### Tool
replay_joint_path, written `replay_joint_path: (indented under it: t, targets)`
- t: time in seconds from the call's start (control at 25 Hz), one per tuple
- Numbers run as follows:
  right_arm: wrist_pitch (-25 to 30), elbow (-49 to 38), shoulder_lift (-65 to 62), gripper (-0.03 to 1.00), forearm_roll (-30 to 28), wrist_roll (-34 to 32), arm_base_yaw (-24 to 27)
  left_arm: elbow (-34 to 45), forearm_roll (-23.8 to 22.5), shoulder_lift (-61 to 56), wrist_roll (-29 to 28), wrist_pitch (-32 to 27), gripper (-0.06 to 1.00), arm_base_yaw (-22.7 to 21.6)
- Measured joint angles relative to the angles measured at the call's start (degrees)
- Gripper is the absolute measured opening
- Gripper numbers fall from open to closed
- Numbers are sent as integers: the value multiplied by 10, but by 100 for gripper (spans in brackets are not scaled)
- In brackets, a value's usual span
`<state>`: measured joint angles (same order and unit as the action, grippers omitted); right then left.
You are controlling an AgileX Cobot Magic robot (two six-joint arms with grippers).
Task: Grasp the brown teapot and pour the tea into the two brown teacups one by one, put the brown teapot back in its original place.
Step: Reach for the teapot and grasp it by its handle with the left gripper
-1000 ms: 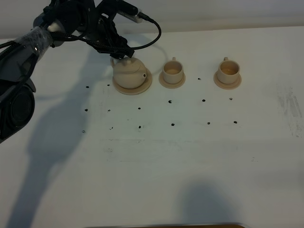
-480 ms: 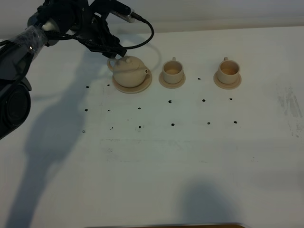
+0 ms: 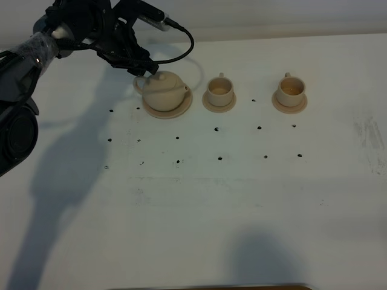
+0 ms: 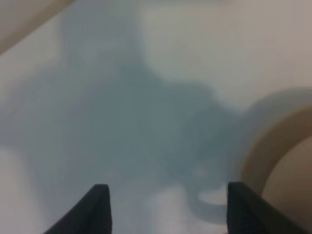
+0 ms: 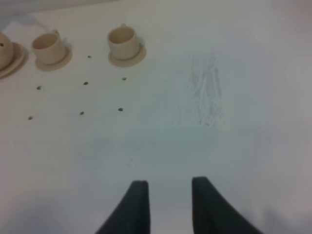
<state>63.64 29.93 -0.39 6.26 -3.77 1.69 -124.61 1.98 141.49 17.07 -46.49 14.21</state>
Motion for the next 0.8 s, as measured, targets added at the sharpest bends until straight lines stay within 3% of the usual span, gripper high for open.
replay_joint_path:
  t: [0.8]
  targets:
    - [0,0,0,23,0,0,0,-1,14,-4,-6,-83,50,-6]
